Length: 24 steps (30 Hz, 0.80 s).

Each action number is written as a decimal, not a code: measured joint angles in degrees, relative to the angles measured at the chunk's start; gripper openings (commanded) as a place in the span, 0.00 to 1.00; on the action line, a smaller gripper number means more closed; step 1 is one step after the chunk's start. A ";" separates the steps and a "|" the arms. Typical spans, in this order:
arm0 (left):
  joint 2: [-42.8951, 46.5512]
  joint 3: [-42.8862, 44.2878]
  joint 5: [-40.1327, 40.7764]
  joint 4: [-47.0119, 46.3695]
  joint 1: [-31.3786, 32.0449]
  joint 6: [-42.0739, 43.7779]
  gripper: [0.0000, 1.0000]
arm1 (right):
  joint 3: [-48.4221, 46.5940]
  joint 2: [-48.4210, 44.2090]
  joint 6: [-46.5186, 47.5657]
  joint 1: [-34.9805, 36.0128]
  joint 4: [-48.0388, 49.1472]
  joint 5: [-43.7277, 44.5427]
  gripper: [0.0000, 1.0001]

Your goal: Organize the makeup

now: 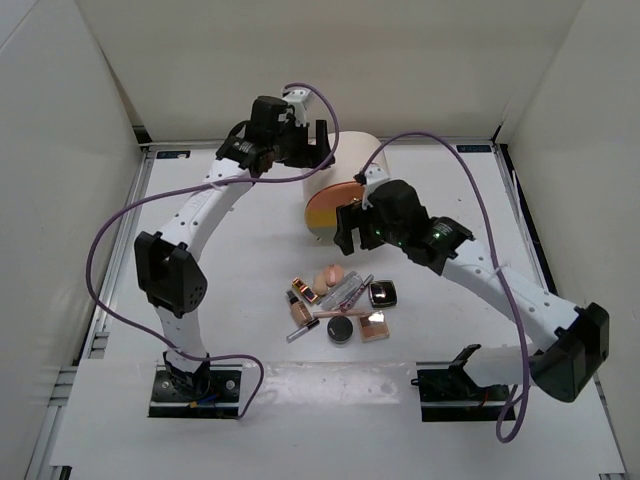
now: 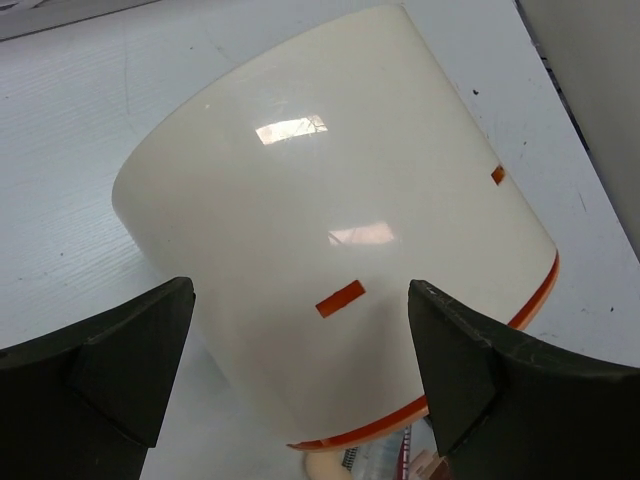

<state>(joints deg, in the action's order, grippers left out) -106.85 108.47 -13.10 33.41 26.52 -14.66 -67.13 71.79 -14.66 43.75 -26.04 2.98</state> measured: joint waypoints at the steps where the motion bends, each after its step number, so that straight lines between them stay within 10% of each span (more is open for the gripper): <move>1: -0.35 0.26 0.13 0.00 0.02 0.04 0.98 | -0.20 0.90 -0.13 0.24 0.55 2.34 0.92; 8: -2.58 0.33 0.28 0.00 0.13 0.00 0.98 | -3.26 7.91 -1.66 -1.05 5.53 16.33 0.87; 24: -3.58 -1.31 -1.68 -5.33 0.72 -2.56 0.98 | -9.92 17.25 -4.48 -7.15 8.28 18.18 0.48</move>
<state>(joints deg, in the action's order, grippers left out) -110.43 107.15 -14.79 28.08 27.24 -17.21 -77.06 89.03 -19.14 36.60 -17.76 21.17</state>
